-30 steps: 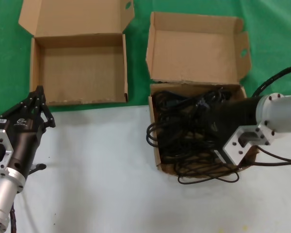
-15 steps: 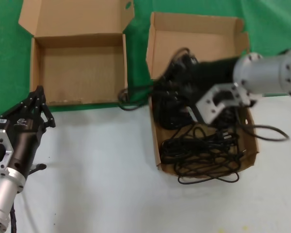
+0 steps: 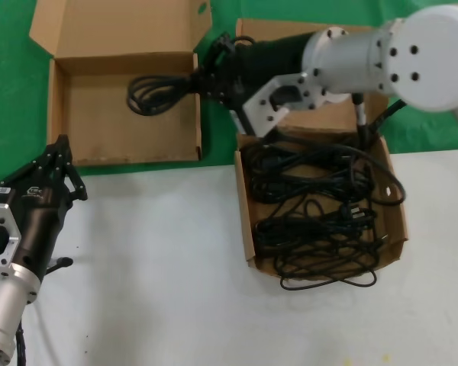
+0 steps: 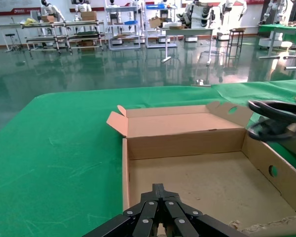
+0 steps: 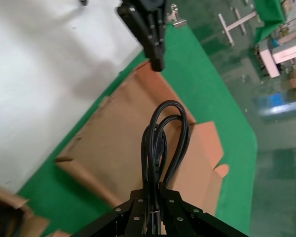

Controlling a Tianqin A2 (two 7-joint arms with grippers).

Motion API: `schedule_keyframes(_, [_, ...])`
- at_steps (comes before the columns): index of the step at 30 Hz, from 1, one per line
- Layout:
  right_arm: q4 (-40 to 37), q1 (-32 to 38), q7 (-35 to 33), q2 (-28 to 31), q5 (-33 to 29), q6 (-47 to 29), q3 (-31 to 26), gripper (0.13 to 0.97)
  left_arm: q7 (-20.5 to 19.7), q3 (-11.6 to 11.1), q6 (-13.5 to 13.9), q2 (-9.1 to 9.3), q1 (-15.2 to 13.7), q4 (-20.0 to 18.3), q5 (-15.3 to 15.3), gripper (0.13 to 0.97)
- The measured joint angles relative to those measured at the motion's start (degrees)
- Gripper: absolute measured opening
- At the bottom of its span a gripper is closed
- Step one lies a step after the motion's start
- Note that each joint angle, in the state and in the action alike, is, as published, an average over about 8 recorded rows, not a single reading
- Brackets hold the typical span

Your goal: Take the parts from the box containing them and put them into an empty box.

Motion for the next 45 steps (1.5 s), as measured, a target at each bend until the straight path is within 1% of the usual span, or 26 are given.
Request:
schedule_keyframes(6, [-4.3,1.2,-2.1,-3.8,1.1,3.3,-0.8,0.177,0.0,0.0,0.0,0.0,0.0,0.0,0.0,0.145])
schedule_keyframes(13, [-8.6,1.3,-6.8,-7.0,3.2,8.3,-1.2,0.177,0.0,0.0,0.0,0.0,0.0,0.0,0.0,0.145])
schedule_keyframes(19, [-11.3,0.9,-12.2,-8.7,6.8,12.0,-0.9,0.191,0.0,0.0,0.0,0.0,0.0,0.0,0.0,0.145])
schedule_keyframes(23, [-11.9,0.5,-14.6,-8.9,8.6,13.1,-0.7,0.2,0.0,0.0,0.0,0.0,0.0,0.0,0.0,0.145])
schedule_keyframes(28, [-10.8,-0.2,-16.4,-7.6,10.8,13.8,0.2,0.255,0.0,0.0,0.0,0.0,0.0,0.0,0.0,0.145])
schedule_keyframes(32, [-8.3,-1.9,-19.3,-5.3,14.5,14.4,2.4,0.287,0.0,0.0,0.0,0.0,0.0,0.0,0.0,0.145])
schedule_keyframes(38, [-1.5,-6.7,-24.8,-0.3,21.6,15.9,7.9,0.402,0.0,0.0,0.0,0.0,0.0,0.0,0.0,0.145])
schedule_keyframes(40, [1.4,-8.7,-25.8,1.5,23.4,16.6,9.8,0.44,0.0,0.0,0.0,0.0,0.0,0.0,0.0,0.145])
schedule_keyframes(45, [7.9,-13.5,-26.7,5.2,26.1,19.2,13.7,0.571,0.0,0.0,0.0,0.0,0.0,0.0,0.0,0.145])
